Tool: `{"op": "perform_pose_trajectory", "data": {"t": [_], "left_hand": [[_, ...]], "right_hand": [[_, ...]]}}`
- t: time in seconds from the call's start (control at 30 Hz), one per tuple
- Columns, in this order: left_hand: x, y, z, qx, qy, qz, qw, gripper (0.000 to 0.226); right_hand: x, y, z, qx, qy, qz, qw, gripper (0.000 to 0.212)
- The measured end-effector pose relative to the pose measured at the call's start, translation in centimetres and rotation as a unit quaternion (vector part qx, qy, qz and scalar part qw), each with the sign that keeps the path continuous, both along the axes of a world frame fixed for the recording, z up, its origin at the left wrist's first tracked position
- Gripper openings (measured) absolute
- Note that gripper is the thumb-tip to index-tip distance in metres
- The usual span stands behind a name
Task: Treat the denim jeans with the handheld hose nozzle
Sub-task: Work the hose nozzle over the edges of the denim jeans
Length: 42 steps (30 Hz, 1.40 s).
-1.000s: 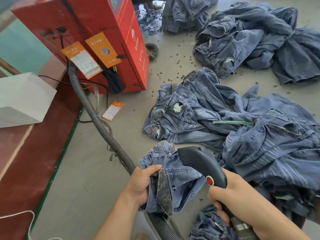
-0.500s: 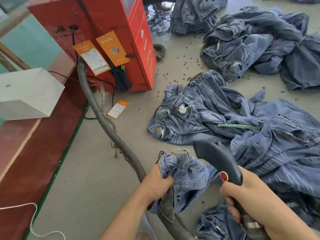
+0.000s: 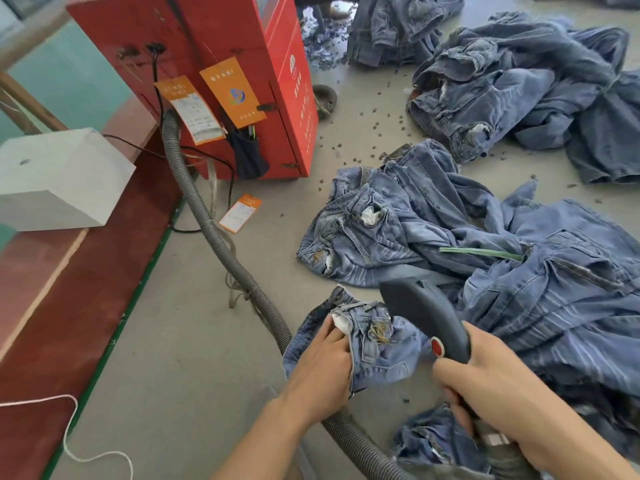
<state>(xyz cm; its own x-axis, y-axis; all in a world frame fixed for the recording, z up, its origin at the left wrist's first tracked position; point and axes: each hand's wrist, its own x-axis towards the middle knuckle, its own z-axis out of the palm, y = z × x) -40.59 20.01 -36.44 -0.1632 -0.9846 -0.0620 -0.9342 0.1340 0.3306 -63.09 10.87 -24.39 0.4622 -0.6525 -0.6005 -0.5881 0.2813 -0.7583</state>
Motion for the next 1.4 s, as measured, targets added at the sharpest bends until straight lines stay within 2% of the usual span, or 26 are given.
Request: {"op": "perform_pose_trajectory", "data": {"t": [0.13,0.27,0.37,0.47,0.53,0.63,0.7,0.73,0.77,0.8,0.83,0.9,0.93,0.97,1.0,1.03,1.07,1.13,1.17,1.27,1.3,1.4], "left_hand": [[-0.6,-0.9,0.9,0.025,-0.12,-0.019,0.992,0.055],[-1.2,-0.4,0.8,0.047,-0.186,-0.061,0.98,0.053],[-1.1,-0.2,1.1,0.014,-0.177,-0.058,0.982,0.045],[-0.9,-0.7,1.0,-0.008,-0.159,-0.052,0.986,0.036],[-1.1,-0.8,1.2,-0.008,-0.151,-0.059,0.987,0.041],[-1.5,-0.4,1.1,0.012,-0.153,-0.07,0.986,0.047],[-1.7,-0.2,0.7,0.043,-0.094,-0.032,0.994,0.045],[-1.8,-0.3,0.9,0.062,0.004,0.036,0.997,0.048],[-2.0,-0.5,1.3,0.098,0.135,0.132,0.977,0.053],[-2.2,-0.6,1.7,0.132,0.263,0.217,0.931,0.055],[-2.3,-0.9,2.2,0.163,0.362,0.28,0.874,0.053],[-2.3,-1.2,3.3,0.219,0.509,0.346,0.757,0.035],[-2.1,-1.4,3.5,0.255,0.588,0.359,0.679,0.03],[-2.0,-1.7,3.5,0.306,0.662,0.38,0.57,0.045],[-1.8,-1.7,3.3,0.347,0.69,0.406,0.489,0.068],[-1.8,-1.6,3.1,0.368,0.678,0.436,0.464,0.079],[-1.8,-1.6,2.7,0.37,0.641,0.466,0.485,0.077],[-2.2,-1.2,2.2,0.341,0.567,0.508,0.551,0.055],[-2.2,-1.0,2.0,0.33,0.555,0.508,0.57,0.046],[-1.7,-1.6,1.7,0.274,0.565,0.498,0.598,0.033],[-1.4,-1.8,1.9,0.25,0.587,0.501,0.585,0.034],[-0.8,-2.3,3.0,0.195,0.684,0.505,0.489,0.04]], "right_hand": [[1.3,1.4,-0.1,-0.035,0.059,0.111,0.992,0.013],[2.8,0.4,-0.8,-0.03,0.03,0.03,0.999,0.009],[1.3,0.0,-0.3,0.017,-0.014,-0.011,1.0,0.009],[0.3,0.9,0.1,0.034,-0.003,0.026,0.999,0.009],[1.0,1.3,-0.3,0.039,0.012,0.053,0.998,0.01],[2.5,0.3,-1.3,0.0,0.016,0.012,1.0,0.009],[2.2,-0.6,-1.6,0.017,-0.019,-0.056,0.998,0.01],[1.7,-0.9,-1.5,0.039,-0.042,-0.087,0.995,0.011],[1.0,-1.1,-1.4,0.056,-0.06,-0.11,0.991,0.012],[0.2,-1.1,-1.1,0.067,-0.071,-0.128,0.987,0.013],[-0.4,-1.1,-0.9,0.076,-0.08,-0.14,0.984,0.014],[-1.3,-1.2,-0.3,0.09,-0.098,-0.147,0.98,0.017],[-1.4,-1.2,-0.1,0.097,-0.106,-0.148,0.979,0.019],[-1.5,-1.2,0.1,0.102,-0.111,-0.147,0.977,0.02],[-1.5,-1.2,0.2,0.104,-0.113,-0.146,0.977,0.02],[-1.5,-1.1,0.3,0.105,-0.113,-0.145,0.977,0.019],[-1.6,-1.0,0.4,0.103,-0.112,-0.144,0.978,0.018],[-1.5,-0.7,0.6,0.095,-0.106,-0.137,0.98,0.016],[-1.5,-0.6,0.6,0.09,-0.101,-0.132,0.982,0.015],[-1.6,-0.5,0.8,0.083,-0.093,-0.115,0.985,0.014],[-1.7,-0.5,0.9,0.087,-0.089,-0.105,0.987,0.013],[-1.8,0.0,1.2,0.088,-0.072,-0.056,0.992,0.014]]}}
